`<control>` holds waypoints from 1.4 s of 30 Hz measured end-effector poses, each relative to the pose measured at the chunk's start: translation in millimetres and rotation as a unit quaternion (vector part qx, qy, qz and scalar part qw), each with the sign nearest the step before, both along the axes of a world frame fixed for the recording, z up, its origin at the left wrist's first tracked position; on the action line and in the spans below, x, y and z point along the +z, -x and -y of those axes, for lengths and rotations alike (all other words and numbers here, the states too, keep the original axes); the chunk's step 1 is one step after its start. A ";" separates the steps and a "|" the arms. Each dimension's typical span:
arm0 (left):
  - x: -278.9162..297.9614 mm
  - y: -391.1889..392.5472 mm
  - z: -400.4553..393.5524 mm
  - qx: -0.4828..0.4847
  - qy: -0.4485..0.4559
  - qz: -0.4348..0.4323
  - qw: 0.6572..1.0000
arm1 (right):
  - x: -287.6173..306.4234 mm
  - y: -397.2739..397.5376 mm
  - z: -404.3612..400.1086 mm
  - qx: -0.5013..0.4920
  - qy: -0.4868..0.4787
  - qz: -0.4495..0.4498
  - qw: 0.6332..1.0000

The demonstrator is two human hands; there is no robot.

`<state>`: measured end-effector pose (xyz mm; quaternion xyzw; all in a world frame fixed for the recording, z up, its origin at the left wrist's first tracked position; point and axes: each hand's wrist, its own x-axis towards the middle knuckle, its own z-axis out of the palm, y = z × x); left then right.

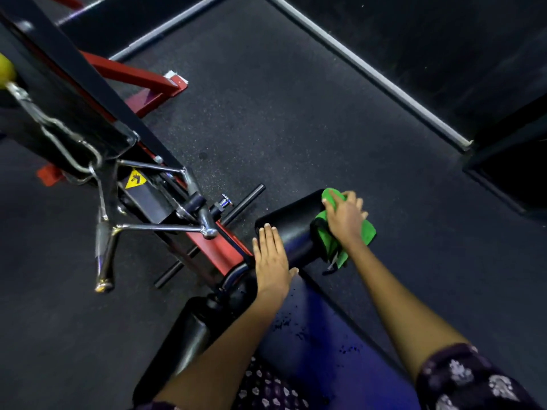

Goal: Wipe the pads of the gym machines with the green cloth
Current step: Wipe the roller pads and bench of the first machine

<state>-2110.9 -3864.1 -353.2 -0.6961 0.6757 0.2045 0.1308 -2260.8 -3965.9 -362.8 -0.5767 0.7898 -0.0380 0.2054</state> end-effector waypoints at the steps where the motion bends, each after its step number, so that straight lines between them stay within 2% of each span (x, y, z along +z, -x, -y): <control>1: 0.4 0.6 -0.6 -0.001 0.000 0.008 1.000 | -0.4 -6.7 4.2 -0.001 -0.002 -0.010 1.000; 5: 0.2 -3.2 0.5 -0.010 -0.002 0.001 1.000 | 2.5 -52.8 -9.6 0.134 0.000 -0.063 0.989; 9: 0.5 -19.7 20.5 -0.040 0.002 -0.020 0.999 | 6.9 -70.3 -38.6 0.278 0.044 0.002 0.960; 11: -1.0 -26.6 27.3 -0.043 -0.018 -0.054 0.997 | 7.4 -53.2 -37.4 0.319 0.061 -0.001 0.946; 13: -2.3 -27.6 27.2 -0.028 -0.024 -0.095 0.995 | 3.3 -24.3 -24.3 0.279 0.042 -0.041 0.959; 15: -1.1 -25.2 24.9 -0.023 -0.015 -0.104 0.994 | 1.4 2.8 -5.8 0.154 0.024 -0.042 0.987; 17: 0.3 -21.7 24.3 -0.030 -0.018 -0.084 0.996 | 1.2 9.4 10.1 0.066 0.011 -0.016 0.998; 19: 1.4 -16.7 22.3 -0.039 -0.018 -0.053 0.998 | 0.3 -3.0 18.5 0.049 -0.001 -0.037 0.998; 22: 2.2 -7.0 6.7 -0.050 -0.009 -0.011 0.999 | 0.1 -28.6 19.2 0.080 -0.006 -0.087 0.993; 24: 0.6 -4.5 -3.4 -0.018 0.016 -0.031 0.999 | 1.4 -48.2 15.2 0.139 -0.003 -0.100 0.985; 28: -2.7 -1.3 -9.7 -0.037 0.038 0.026 0.998 | 5.4 -84.6 3.6 0.269 -0.005 -0.086 0.959; 32: -7.0 -2.3 -14.5 -0.057 0.041 0.076 0.995 | 10.6 -76.2 8.4 0.340 -0.023 -0.051 0.939; 34: -11.4 -3.6 -18.0 -0.067 0.070 0.037 0.995 | 11.6 -51.7 18.0 0.329 -0.034 -0.055 0.942; 38: 0.2 -13.2 7.5 -0.048 0.140 -0.060 0.987 | 9.7 -3.2 28.3 0.119 -0.030 -0.046 0.991; 39: 3.4 -18.8 19.9 -0.048 0.115 -0.073 0.990 | 9.6 -5.7 26.1 0.121 -0.035 -0.042 0.991; 42: 5.5 -41.0 57.2 -0.028 0.011 -0.058 0.998 | 10.6 -28.9 6.8 0.224 -0.015 -0.063 0.972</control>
